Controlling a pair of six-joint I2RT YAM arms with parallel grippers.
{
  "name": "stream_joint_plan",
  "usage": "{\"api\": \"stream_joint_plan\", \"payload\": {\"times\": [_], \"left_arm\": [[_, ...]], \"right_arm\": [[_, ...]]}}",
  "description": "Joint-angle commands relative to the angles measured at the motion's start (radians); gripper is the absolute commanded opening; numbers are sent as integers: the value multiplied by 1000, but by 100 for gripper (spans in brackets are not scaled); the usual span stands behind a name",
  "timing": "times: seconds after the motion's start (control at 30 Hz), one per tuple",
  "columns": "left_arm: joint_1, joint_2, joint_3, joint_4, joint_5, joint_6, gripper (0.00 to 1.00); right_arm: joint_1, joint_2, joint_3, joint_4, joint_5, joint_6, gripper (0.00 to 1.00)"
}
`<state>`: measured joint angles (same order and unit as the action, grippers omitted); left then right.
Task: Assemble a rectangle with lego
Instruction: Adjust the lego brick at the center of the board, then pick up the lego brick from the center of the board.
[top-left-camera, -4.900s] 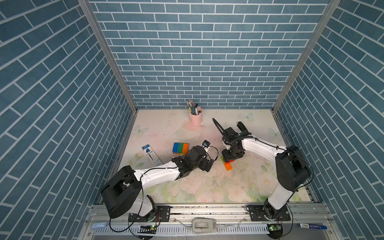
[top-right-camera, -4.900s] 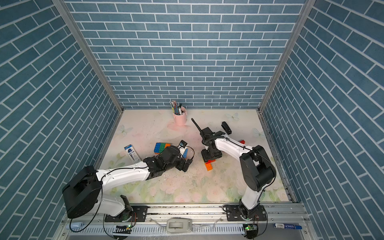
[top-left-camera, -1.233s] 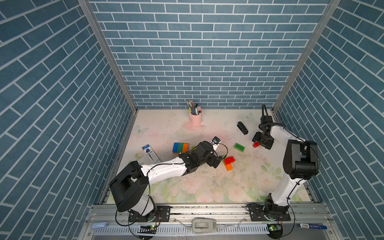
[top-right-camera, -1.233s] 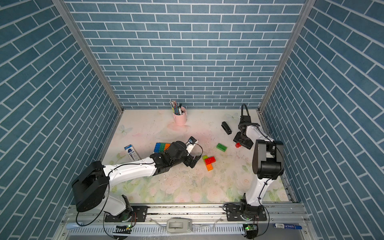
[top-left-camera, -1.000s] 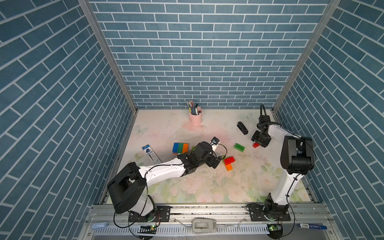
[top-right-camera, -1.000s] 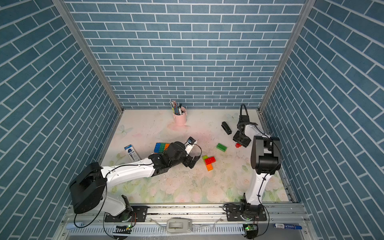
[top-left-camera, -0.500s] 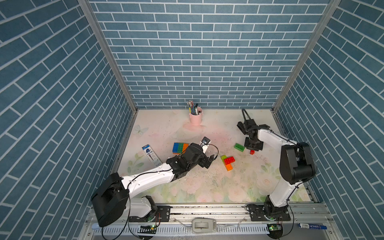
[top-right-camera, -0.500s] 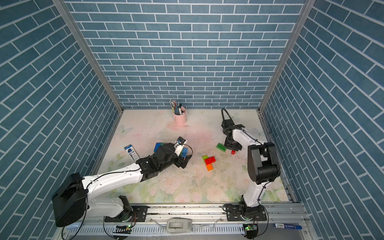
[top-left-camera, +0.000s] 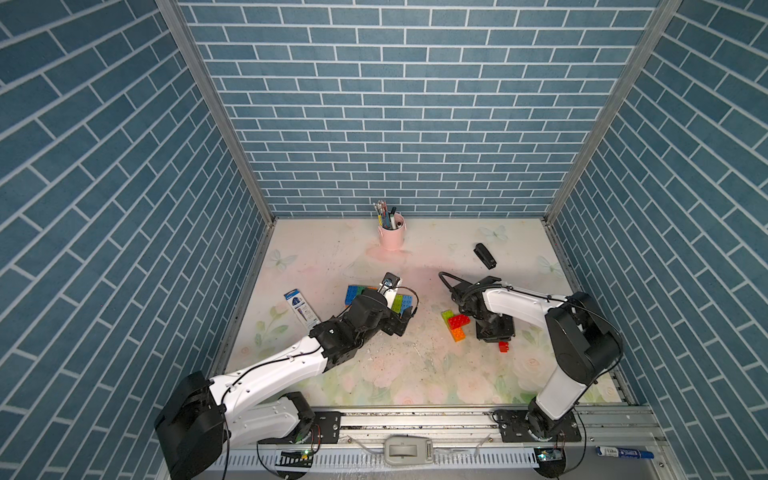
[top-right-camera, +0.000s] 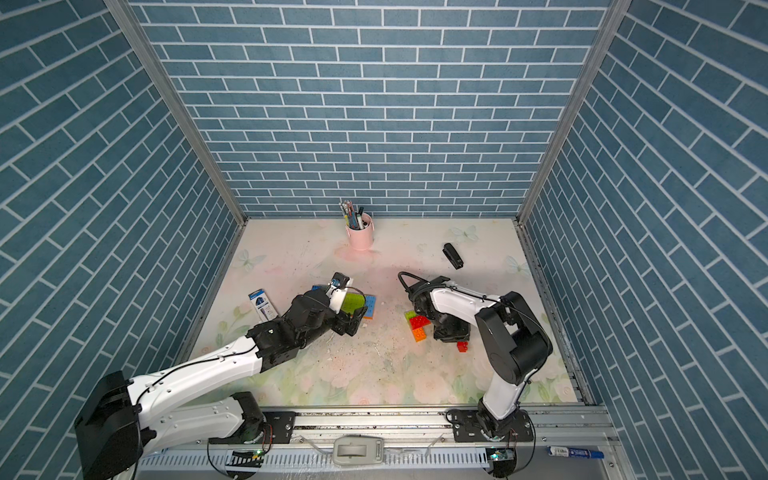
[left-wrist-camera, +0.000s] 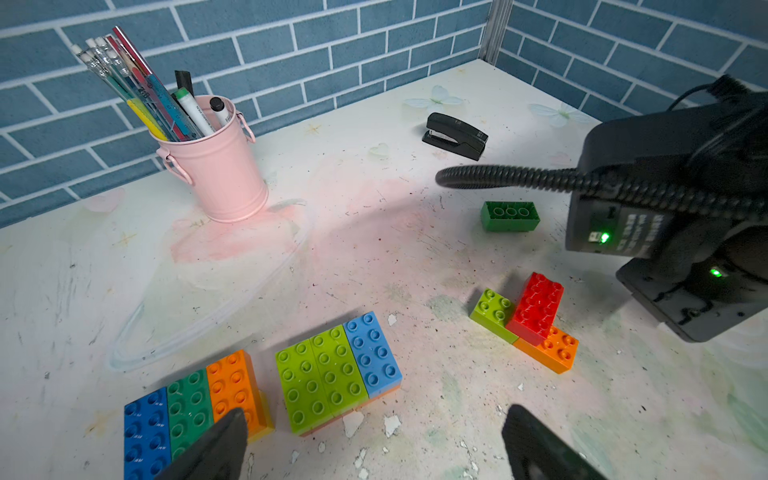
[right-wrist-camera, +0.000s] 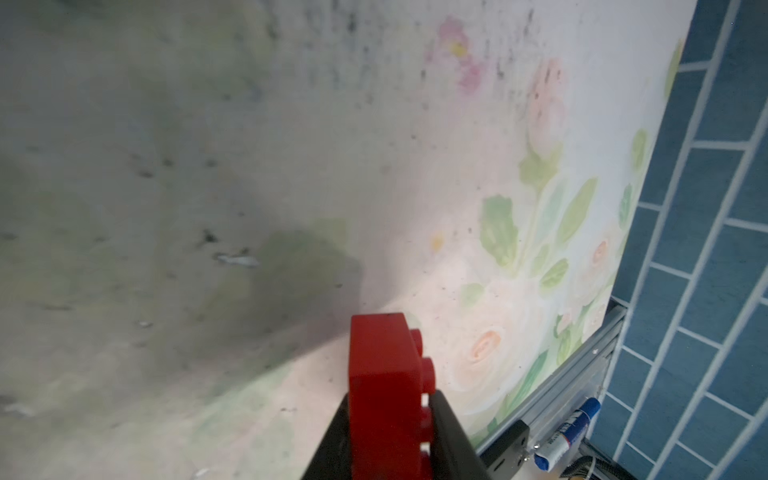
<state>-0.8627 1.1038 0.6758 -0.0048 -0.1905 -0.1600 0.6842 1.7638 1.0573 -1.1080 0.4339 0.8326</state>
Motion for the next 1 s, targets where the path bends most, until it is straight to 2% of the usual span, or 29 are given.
{"api": "stream_joint_plan", "payload": {"times": [0.0,0.13,0.27,0.37,0.43,0.5,0.57,0.7,0.8,0.97], "left_arm": [[2,-22,-24,-25,-20,-11,97],[2,-20,-27,-27,-14,-13,97],[2,-16,-23,-27,-13,-11,97],[2,-11,-22,-21,-8,-16,97],[-1,1,-5,-37,-6,-14,96],[-42,27,30,-70,-46,6,95],[-103,71,83,-92,-63,28,94],[-247,301,301,-168,47,-17,92],[-336,524,504,-253,143,-78,89],[-400,810,768,-376,214,-147,84]], "right_arm": [[30,25,24,-45,10,60,36],[55,-11,19,7,-60,53,37],[66,-90,-24,149,-212,54,33],[65,-123,-39,174,-222,59,30],[62,-199,-26,142,-219,47,31],[31,-301,2,84,-207,23,33],[-46,-393,10,33,-221,-12,36],[-329,-533,-49,73,-290,-112,37],[-510,-571,-53,171,-358,-139,37],[-716,-577,-52,294,-489,-140,36]]}}
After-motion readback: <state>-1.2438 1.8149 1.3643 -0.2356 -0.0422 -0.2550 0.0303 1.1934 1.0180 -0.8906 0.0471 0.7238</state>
